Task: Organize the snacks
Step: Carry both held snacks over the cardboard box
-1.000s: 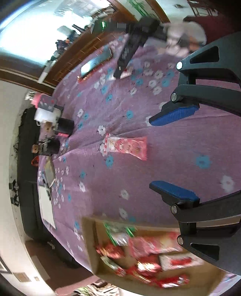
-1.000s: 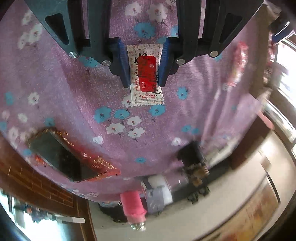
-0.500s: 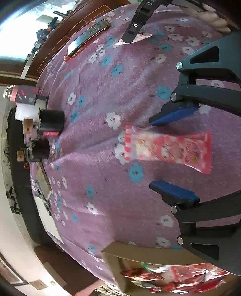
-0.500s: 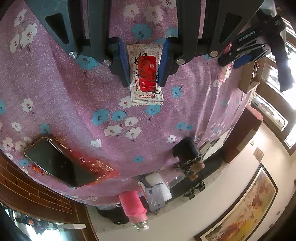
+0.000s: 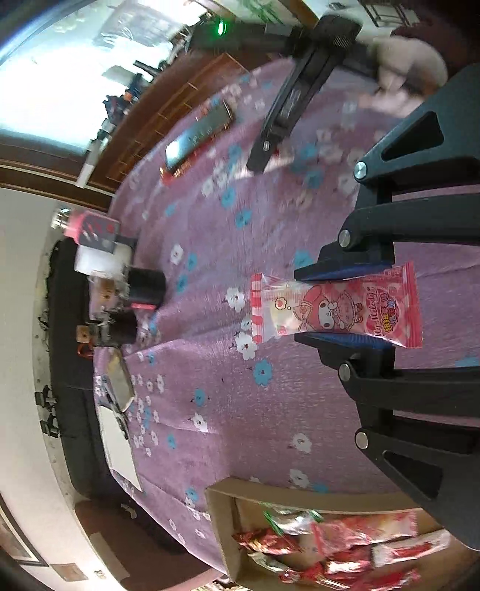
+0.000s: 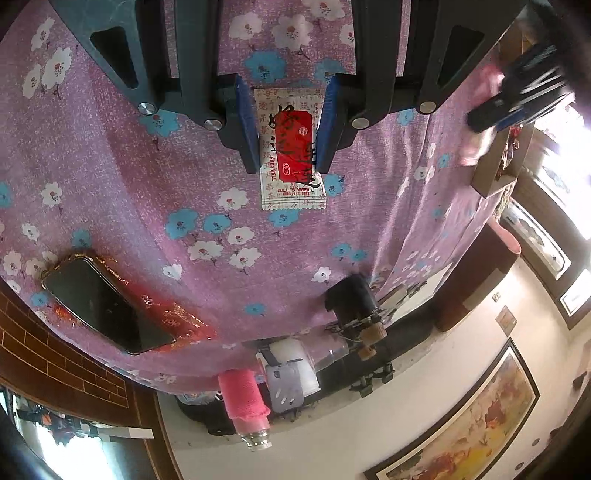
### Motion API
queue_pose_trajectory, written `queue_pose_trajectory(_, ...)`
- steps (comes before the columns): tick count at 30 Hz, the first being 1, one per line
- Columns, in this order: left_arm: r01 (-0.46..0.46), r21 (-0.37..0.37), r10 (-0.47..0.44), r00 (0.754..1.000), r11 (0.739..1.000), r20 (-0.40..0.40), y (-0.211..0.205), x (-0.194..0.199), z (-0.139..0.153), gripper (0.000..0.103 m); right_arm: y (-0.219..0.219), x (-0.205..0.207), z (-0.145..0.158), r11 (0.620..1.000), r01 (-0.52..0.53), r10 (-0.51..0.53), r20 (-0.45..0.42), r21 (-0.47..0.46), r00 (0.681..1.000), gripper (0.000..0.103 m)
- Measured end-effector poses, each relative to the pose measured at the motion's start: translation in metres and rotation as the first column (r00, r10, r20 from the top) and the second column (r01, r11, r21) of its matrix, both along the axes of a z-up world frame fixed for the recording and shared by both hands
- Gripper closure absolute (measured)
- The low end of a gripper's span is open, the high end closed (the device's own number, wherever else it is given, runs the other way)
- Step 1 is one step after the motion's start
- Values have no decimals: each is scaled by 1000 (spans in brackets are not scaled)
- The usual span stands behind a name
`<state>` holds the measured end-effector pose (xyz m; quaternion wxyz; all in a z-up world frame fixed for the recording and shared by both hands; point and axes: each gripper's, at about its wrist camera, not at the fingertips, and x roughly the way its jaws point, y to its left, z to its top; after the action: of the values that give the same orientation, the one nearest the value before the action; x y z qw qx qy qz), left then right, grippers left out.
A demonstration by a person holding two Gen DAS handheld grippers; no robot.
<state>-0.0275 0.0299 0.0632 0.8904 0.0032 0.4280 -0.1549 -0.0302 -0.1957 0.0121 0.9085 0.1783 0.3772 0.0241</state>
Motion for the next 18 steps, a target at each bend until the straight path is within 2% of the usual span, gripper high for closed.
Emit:
queue_pose_trajectory(6, -13, -66, 13, 1000, 998, -11, 18, -26, 8, 81, -1, 0, 0, 1000, -2, 2, 3, -4, 1000, 71)
queue_pose_trajectory(18, -70, -106, 68, 998, 992, -16, 56, -58, 9, 80, 10, -3, 4, 998, -18, 19, 24, -58, 1000, 71)
